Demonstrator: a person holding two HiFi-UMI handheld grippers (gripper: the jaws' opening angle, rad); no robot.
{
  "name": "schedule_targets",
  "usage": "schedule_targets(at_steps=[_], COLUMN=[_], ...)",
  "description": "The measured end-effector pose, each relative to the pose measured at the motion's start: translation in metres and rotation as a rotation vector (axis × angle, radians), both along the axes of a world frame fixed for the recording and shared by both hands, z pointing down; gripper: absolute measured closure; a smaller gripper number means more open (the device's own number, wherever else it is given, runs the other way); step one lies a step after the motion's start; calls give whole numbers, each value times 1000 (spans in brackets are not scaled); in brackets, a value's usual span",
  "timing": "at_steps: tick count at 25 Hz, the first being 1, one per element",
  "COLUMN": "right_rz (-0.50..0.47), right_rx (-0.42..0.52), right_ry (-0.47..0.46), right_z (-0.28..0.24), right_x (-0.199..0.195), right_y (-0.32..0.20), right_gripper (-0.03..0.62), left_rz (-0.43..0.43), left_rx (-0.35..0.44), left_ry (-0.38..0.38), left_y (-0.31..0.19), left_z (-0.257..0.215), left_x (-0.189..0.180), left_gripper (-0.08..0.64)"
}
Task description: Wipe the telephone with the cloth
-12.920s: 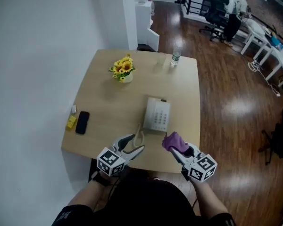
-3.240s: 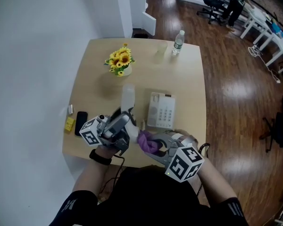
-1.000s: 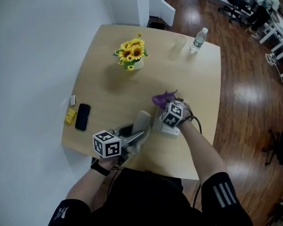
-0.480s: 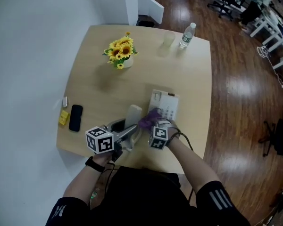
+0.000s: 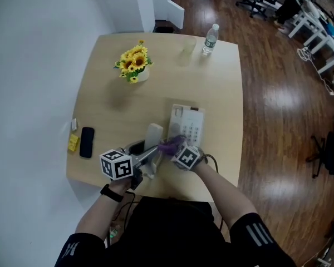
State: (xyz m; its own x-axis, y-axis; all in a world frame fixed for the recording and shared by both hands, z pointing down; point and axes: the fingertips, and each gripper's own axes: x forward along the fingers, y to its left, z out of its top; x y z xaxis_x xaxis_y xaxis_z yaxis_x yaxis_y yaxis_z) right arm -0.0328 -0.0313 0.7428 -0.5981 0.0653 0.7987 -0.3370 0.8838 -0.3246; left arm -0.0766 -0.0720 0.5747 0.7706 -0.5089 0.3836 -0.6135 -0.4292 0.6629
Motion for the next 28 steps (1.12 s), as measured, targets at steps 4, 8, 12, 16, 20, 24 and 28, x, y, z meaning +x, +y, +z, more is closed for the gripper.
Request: schedule_targets(at_steps=[4,8,12,16,20,24,28], right_rz=[102,319,485,584,698,730,755], right_rx=[-192,-112,-49,35,53,55,51], right_ry=[-265,-377,-446,-480,-526,-530,-523], right_z=[-43,-80,-108,-134,-154,-156,-151], right_x=[13,64,115,152,180,191,199], right_y=[28,21,18,15,12,15,16], right_gripper=[462,461,460,460,460,460,460], left_rz=[1,-18,-70,-102,-137,-179,-191], left_rx=[-40,-53,-59,-40,-48,-74,-69], left_ry=[-77,-164,-249,-389,-457,-544,-588], left_y=[-8,-32,-65,-91,-104,-110,-118], left_z=[28,53,80,107,120,136,137], left_x=[8,24,46,59,70,72,81], left_gripper=[345,345,345,345,344,344,344])
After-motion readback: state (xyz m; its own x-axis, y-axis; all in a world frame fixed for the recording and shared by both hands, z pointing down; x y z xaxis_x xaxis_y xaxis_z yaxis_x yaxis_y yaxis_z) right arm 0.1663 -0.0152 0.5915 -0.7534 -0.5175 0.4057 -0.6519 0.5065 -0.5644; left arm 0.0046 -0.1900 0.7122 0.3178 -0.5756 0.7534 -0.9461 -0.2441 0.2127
